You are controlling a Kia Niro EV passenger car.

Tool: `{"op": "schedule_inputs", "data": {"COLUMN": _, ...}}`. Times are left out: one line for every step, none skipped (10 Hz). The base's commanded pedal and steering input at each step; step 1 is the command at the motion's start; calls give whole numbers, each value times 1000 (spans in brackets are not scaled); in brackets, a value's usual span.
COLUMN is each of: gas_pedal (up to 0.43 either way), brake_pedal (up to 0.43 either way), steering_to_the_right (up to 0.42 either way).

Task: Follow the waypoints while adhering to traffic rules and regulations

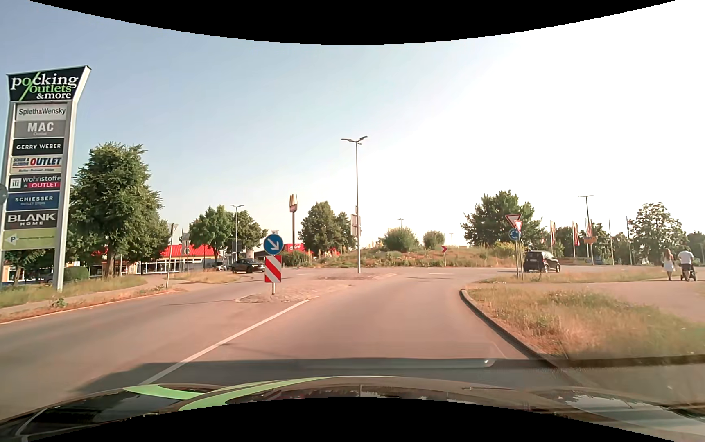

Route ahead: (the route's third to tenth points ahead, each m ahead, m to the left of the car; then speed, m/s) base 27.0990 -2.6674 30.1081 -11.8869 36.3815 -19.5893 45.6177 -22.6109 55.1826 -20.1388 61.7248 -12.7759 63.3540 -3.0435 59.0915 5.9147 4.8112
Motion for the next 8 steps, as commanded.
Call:
{"op": "schedule_inputs", "data": {"gas_pedal": 8, "brake_pedal": 0, "steering_to_the_right": 15}}
{"op": "schedule_inputs", "data": {"gas_pedal": 0, "brake_pedal": 0, "steering_to_the_right": 14}}
{"op": "schedule_inputs", "data": {"gas_pedal": 0, "brake_pedal": 0, "steering_to_the_right": 14}}
{"op": "schedule_inputs", "data": {"gas_pedal": 0, "brake_pedal": 0, "steering_to_the_right": 14}}
{"op": "schedule_inputs", "data": {"gas_pedal": 0, "brake_pedal": 0, "steering_to_the_right": 14}}
{"op": "schedule_inputs", "data": {"gas_pedal": 0, "brake_pedal": 0, "steering_to_the_right": 15}}
{"op": "schedule_inputs", "data": {"gas_pedal": 0, "brake_pedal": 0, "steering_to_the_right": 27}}
{"op": "schedule_inputs", "data": {"gas_pedal": 0, "brake_pedal": 0, "steering_to_the_right": 51}}
